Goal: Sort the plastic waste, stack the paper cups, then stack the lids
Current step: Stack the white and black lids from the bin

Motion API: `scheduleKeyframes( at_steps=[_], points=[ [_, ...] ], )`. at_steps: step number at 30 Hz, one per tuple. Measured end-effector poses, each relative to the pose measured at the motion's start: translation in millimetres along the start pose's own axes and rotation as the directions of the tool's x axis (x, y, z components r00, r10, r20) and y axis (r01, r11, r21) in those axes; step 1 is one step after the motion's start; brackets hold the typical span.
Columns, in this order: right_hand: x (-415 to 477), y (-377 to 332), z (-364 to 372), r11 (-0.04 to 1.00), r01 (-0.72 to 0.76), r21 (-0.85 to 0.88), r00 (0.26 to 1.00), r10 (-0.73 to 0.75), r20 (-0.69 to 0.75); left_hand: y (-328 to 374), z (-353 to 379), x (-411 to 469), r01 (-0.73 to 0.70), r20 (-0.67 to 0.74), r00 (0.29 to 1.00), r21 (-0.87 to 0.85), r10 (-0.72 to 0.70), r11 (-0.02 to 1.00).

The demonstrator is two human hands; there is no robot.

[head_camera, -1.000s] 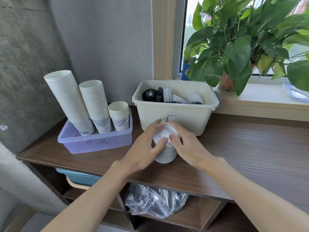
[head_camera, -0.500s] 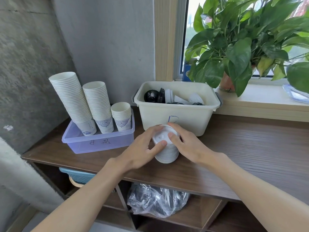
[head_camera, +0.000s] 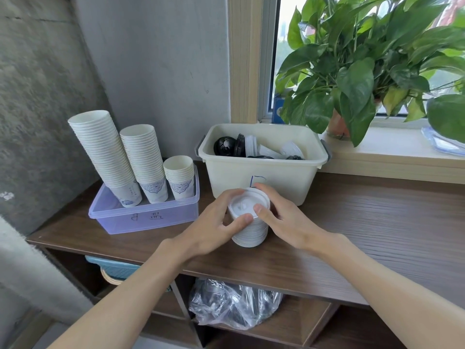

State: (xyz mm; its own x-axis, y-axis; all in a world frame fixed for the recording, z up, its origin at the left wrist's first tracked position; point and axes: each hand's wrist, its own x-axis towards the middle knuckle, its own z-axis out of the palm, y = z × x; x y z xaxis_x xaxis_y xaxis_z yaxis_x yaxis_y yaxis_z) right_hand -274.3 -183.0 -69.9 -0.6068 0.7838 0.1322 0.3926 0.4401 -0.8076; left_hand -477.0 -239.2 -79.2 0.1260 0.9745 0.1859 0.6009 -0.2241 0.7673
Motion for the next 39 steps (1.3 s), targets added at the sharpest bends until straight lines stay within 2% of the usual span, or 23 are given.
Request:
scheduleKeyframes(
  at_steps=[9,12,15,18,19,21,23,25,28,30,32,39],
  points=[
    [-3.5,-10.9,-23.6,0.998,0.008,-0.063,0.998,-0.012,-0.065,13.5,-13.5,1.4,0.011,0.009,1.0,0.035,-0.011,0.999],
    [-2.7,-14.1,-35.6,0.98,0.035,-0.196,0.99,-0.061,-0.126,16.3,-19.6,0.5,0.013,0.015,1.0,0.054,-0.014,0.998],
    [-1.3,-17.6,-46.3,0.923,0.113,-0.368,0.948,-0.211,-0.239,20.5,-26.5,1.6,-0.014,0.0,1.0,0.121,0.014,0.993],
    [3.7,-22.4,-55.7,0.795,0.154,-0.587,0.831,-0.426,-0.359,32.6,-32.9,8.7,-0.133,-0.089,0.983,0.266,0.162,0.955],
    [6.6,-22.9,-58.3,0.746,0.116,-0.656,0.817,-0.448,-0.364,37.4,-33.9,12.7,-0.177,-0.13,0.966,0.307,0.225,0.935],
    [12.2,-21.8,-62.6,0.681,0.018,-0.732,0.852,-0.394,-0.345,45.6,-35.7,22.9,-0.207,-0.216,0.925,0.406,0.313,0.89],
    [15.8,-17.4,-64.5,0.658,-0.061,-0.75,0.89,-0.305,-0.34,51.3,-38.3,34.8,-0.149,-0.245,0.915,0.533,0.321,0.833],
    [18.0,-12.8,-66.2,0.66,-0.12,-0.742,0.893,-0.254,-0.371,55.7,-40.9,44.2,-0.064,-0.175,0.961,0.608,0.213,0.792],
    [18.4,-11.6,-68.7,0.753,-0.174,-0.635,0.859,-0.199,-0.471,56.8,-38.7,49.5,0.0,-0.091,0.993,0.604,0.068,0.797],
    [14.8,-10.9,-69.7,0.803,-0.168,-0.572,0.823,-0.205,-0.53,58.0,-34.7,47.3,-0.01,-0.088,0.993,0.608,0.08,0.794],
    [8.0,-9.7,-70.0,0.81,-0.148,-0.567,0.798,-0.24,-0.552,59.8,-30.9,42.9,-0.03,-0.087,0.991,0.607,0.104,0.794],
    [-19.3,-4.0,-76.5,0.832,-0.111,-0.543,0.764,-0.278,-0.583,68.9,-17.1,29.6,-0.098,-0.06,0.985,0.576,0.161,0.811]
  ],
)
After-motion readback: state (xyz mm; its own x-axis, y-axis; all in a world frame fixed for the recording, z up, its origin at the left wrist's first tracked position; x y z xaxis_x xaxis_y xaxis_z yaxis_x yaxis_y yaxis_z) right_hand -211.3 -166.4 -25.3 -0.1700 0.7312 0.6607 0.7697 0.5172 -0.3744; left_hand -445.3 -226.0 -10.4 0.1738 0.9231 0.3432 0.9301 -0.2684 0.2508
